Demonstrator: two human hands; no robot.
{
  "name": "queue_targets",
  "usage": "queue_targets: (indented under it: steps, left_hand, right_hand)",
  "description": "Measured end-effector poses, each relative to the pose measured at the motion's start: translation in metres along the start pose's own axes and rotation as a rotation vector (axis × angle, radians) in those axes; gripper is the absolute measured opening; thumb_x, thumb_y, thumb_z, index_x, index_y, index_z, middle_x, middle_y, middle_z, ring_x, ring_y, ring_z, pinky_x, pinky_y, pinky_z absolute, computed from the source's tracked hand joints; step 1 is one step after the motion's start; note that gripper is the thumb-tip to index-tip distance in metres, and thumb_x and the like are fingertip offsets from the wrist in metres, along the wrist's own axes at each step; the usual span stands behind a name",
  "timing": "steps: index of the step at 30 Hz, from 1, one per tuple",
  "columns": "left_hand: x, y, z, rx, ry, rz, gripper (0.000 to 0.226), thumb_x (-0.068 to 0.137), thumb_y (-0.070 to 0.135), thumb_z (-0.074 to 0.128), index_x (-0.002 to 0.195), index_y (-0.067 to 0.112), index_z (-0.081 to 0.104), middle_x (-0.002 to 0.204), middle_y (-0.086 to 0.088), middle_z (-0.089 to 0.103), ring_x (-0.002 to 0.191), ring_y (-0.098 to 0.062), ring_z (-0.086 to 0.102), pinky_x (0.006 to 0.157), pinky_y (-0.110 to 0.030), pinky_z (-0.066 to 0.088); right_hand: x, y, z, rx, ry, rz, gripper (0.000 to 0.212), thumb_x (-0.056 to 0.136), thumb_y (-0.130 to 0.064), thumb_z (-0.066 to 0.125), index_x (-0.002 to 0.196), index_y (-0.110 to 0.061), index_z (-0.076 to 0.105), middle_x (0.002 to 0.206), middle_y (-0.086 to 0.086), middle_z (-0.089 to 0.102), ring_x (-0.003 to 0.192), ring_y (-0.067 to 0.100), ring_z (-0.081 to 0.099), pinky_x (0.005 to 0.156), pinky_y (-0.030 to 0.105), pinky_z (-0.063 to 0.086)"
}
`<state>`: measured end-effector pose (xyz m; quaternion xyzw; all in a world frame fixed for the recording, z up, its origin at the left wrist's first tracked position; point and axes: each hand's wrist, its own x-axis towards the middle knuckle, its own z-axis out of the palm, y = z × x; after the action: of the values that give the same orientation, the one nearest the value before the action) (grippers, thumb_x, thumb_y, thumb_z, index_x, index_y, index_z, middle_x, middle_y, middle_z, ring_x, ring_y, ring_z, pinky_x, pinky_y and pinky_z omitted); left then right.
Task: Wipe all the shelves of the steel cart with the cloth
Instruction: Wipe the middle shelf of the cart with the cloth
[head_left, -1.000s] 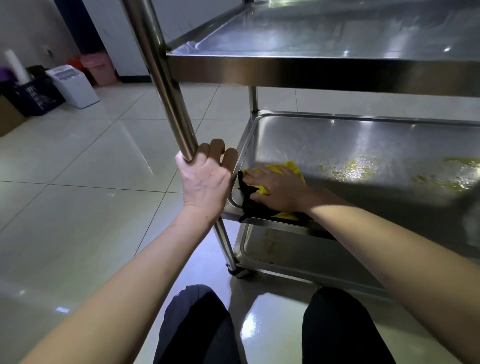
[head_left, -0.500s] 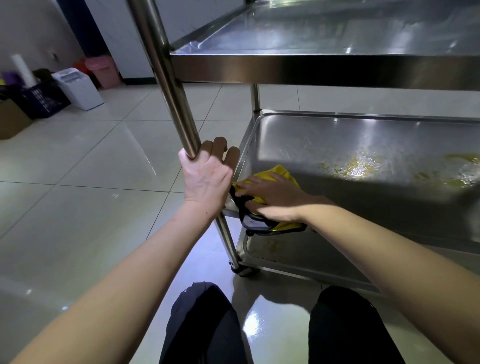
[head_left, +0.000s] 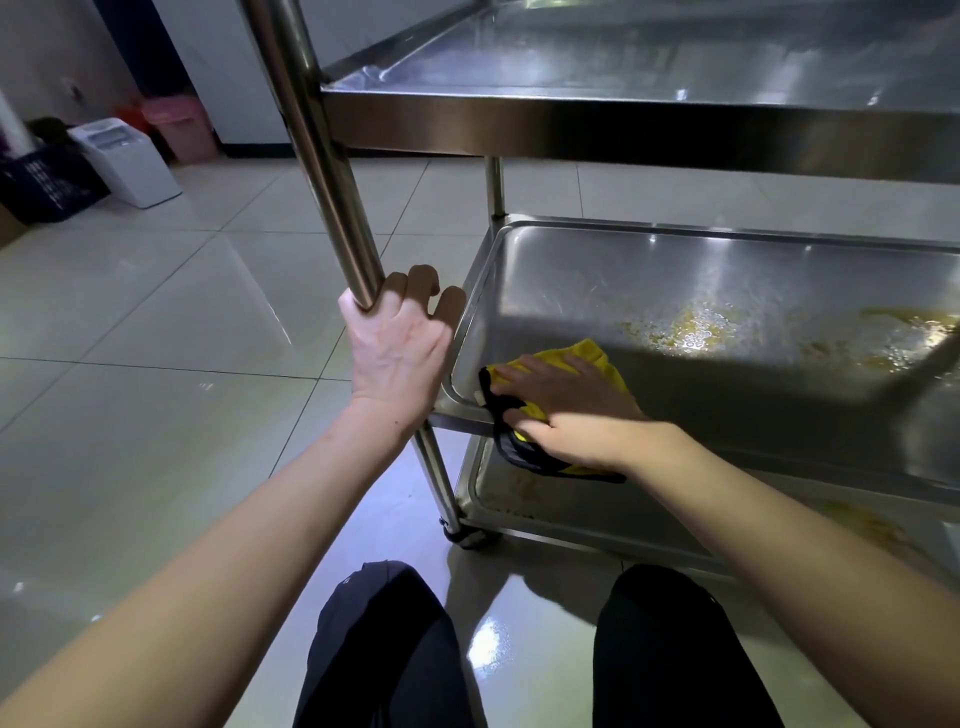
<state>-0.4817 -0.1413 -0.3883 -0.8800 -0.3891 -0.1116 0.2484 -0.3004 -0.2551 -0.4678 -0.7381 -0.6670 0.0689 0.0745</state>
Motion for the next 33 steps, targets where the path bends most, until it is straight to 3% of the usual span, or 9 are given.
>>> queue_targets:
  steps: [4,7,13,19,23,28,33]
  left_hand:
    - [0.002,0.001,-0.002,0.039,0.016,-0.027,0.022,0.056,0.002,0.074,0.052,0.018,0.059,0.061,0.001,-0.001,0.071,-0.025,0.025,0.095,-0.045,0.028]
    - [0.004,0.003,-0.007,0.095,-0.065,-0.046,0.033,0.063,0.002,0.071,0.052,0.021,0.047,0.057,-0.001,0.007,0.073,-0.025,0.027,0.098,-0.051,0.040]
    - [0.003,0.003,-0.009,0.166,-0.112,-0.027,0.050,0.080,0.010,0.066,0.054,0.014,0.024,0.054,0.002,0.025,0.076,-0.026,0.031,0.102,-0.049,0.036]
    - [0.003,0.003,-0.012,0.132,-0.146,0.005,0.043,0.083,0.009,0.061,0.055,0.014,0.029,0.055,0.003,0.034,0.079,-0.026,0.031,0.102,-0.050,0.032]
    - [0.001,0.002,-0.010,0.121,-0.120,-0.003,0.047,0.081,0.009,0.064,0.054,0.015,0.026,0.056,0.003,0.027,0.077,-0.025,0.030,0.097,-0.047,0.020]
    - [0.002,0.005,-0.009,0.078,-0.133,-0.016,0.034,0.081,0.007,0.061,0.062,0.024,0.038,0.060,0.002,0.022,0.080,-0.025,0.028,0.103,-0.047,0.030]
    - [0.007,0.007,-0.007,0.055,-0.144,-0.064,0.026,0.085,0.008,0.058,0.073,0.029,0.050,0.064,0.001,0.021,0.085,-0.026,0.026,0.107,-0.047,0.029]
  right_hand:
    - [0.024,-0.034,0.007,0.013,0.047,0.009,0.050,0.101,-0.059,0.033,0.147,-0.046,0.046,0.162,-0.017,0.036,0.150,0.013,0.032,0.124,0.049,0.019]
    - [0.040,-0.052,0.010,0.048,0.062,0.039,0.046,0.103,-0.056,0.035,0.145,-0.045,0.049,0.160,-0.015,0.041,0.147,0.015,0.035,0.123,0.052,0.022]
    - [0.036,-0.048,0.012,0.048,0.059,0.062,0.047,0.104,-0.058,0.036,0.148,-0.046,0.046,0.164,-0.016,0.036,0.151,0.012,0.032,0.125,0.051,0.020]
    - [0.011,-0.029,0.006,0.020,0.033,0.083,0.052,0.104,-0.064,0.035,0.152,-0.047,0.039,0.166,-0.019,0.030,0.152,0.010,0.027,0.126,0.045,0.016]
    - [-0.027,-0.008,-0.005,-0.001,0.042,0.138,0.056,0.103,-0.065,0.037,0.156,-0.048,0.035,0.165,-0.017,0.031,0.151,0.013,0.029,0.124,0.038,0.014]
    - [-0.062,0.017,-0.017,0.009,0.046,0.211,0.058,0.103,-0.064,0.040,0.158,-0.049,0.031,0.165,-0.019,0.032,0.152,0.011,0.028,0.124,0.034,0.009]
    - [-0.051,0.019,-0.007,0.071,-0.016,0.214,0.062,0.103,-0.067,0.033,0.161,-0.050,0.023,0.171,-0.022,0.015,0.158,0.001,0.007,0.129,0.037,0.001]
